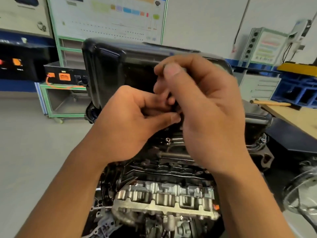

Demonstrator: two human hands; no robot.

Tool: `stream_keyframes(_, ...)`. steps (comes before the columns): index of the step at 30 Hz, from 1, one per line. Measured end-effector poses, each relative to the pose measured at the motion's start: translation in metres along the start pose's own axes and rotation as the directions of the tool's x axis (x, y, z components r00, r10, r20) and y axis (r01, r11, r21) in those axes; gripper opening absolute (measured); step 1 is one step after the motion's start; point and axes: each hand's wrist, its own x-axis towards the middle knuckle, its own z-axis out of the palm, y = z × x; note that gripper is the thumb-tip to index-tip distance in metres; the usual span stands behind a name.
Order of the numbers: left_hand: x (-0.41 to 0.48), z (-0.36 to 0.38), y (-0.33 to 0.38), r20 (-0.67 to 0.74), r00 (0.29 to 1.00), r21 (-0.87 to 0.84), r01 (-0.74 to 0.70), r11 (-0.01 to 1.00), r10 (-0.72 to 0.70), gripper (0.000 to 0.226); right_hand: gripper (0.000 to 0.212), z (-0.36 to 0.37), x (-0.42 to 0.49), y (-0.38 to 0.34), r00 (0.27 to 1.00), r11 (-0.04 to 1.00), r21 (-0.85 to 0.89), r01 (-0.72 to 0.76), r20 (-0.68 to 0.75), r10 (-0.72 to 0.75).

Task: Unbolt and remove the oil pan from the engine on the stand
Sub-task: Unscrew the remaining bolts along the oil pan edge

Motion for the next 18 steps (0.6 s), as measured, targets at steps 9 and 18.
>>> stream_keyframes(9, -0.002, 0.004, -0.013, -0.032, 0.995, 0.052, 0.093, 0.994, -0.091, 0.014, 0.005, -0.030, -0.016, 0.023, 0.991, 0.912, -0.408, 0.031, -0.108, -0.082)
stream_keyframes(18, -0.010, 0.009, -0.023, -0.046, 0.992, 0.105, 0.125, 0.987, -0.121, 0.014, 0.013, -0.028, -0.018, 0.025, 0.999, 0.950, -0.309, -0.046, -0.028, 0.039)
